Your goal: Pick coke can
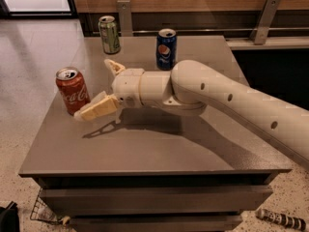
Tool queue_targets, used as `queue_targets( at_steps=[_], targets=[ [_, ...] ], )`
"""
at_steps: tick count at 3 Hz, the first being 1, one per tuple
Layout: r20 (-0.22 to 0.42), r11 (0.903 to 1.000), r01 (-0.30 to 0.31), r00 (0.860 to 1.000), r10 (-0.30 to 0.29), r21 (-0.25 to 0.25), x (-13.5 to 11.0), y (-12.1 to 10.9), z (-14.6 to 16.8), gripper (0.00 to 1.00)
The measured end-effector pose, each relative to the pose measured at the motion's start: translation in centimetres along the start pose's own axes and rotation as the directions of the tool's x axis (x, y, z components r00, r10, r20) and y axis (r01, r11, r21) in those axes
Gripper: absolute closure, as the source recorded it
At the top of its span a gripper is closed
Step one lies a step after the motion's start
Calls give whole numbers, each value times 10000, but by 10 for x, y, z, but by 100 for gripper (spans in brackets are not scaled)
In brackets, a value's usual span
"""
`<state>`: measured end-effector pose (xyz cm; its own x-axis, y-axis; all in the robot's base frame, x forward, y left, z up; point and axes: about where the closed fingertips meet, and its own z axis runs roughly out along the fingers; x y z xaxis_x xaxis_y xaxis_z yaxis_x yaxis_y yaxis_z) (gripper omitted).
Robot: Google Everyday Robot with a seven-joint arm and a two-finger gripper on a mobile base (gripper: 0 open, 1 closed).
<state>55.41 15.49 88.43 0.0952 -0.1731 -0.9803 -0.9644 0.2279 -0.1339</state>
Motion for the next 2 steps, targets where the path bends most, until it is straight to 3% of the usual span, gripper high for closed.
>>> queue_targets(
  at_steps=[2],
  targets=[
    [771,9965,-466,9957,520,-700,5,-6,35,0]
  ],
)
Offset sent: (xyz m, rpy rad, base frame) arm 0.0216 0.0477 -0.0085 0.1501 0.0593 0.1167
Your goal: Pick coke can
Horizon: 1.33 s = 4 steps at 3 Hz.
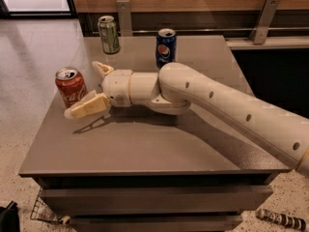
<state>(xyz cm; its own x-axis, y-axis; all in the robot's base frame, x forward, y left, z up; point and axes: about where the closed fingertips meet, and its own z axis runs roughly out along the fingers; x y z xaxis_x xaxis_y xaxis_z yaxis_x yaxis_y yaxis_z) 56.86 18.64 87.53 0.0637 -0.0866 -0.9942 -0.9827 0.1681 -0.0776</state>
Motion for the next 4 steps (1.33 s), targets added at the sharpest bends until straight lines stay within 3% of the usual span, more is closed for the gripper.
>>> queue_targets(
  at_steps=[1,2,4],
  targets=[
    [463,9993,53,9989,-36,-369,-12,2,16,13],
    [760,9973,167,9970,-112,-720,-26,5,31,36],
    [786,9966,192,9968,-128,-805,-28,8,35,83]
  ],
)
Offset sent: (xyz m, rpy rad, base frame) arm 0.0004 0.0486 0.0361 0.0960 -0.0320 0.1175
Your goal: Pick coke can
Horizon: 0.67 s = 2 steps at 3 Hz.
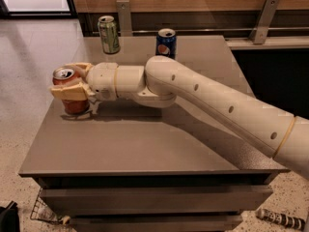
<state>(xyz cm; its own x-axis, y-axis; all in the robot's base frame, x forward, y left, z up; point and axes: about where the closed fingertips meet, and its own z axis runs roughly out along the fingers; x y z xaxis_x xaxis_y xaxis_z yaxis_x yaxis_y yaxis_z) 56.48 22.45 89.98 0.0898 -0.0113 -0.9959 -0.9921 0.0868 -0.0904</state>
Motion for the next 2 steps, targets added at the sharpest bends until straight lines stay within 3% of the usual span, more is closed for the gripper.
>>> queue_targets(
  at_steps=[1,2],
  targets=[
    [8,10000,7,10000,-7,-41,-1,2,2,100],
    [9,10000,7,10000,-7,-45,-1,2,2,100]
  ],
)
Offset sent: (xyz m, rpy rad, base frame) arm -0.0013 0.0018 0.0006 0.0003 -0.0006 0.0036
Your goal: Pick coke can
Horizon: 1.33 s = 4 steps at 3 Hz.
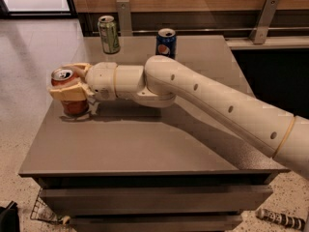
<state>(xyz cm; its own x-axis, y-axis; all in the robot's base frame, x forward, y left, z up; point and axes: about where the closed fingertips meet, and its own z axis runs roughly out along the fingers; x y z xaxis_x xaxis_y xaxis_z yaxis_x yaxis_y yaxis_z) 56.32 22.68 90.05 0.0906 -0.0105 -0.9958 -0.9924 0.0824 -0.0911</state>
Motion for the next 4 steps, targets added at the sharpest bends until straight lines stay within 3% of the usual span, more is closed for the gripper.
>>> queue_targets(
  at_steps=[1,2,3,4],
  targets=[
    [14,9995,306,9995,-306,32,-26,1,-15,100],
    [-22,9949,992,9951,-992,174,-80,4,-44,100],
    [-19,9905,1356,9908,-1356,241,-107,7,-59,100],
    [-15,9901,1386,9903,-1386,233,-109,7,-59,100]
  ],
)
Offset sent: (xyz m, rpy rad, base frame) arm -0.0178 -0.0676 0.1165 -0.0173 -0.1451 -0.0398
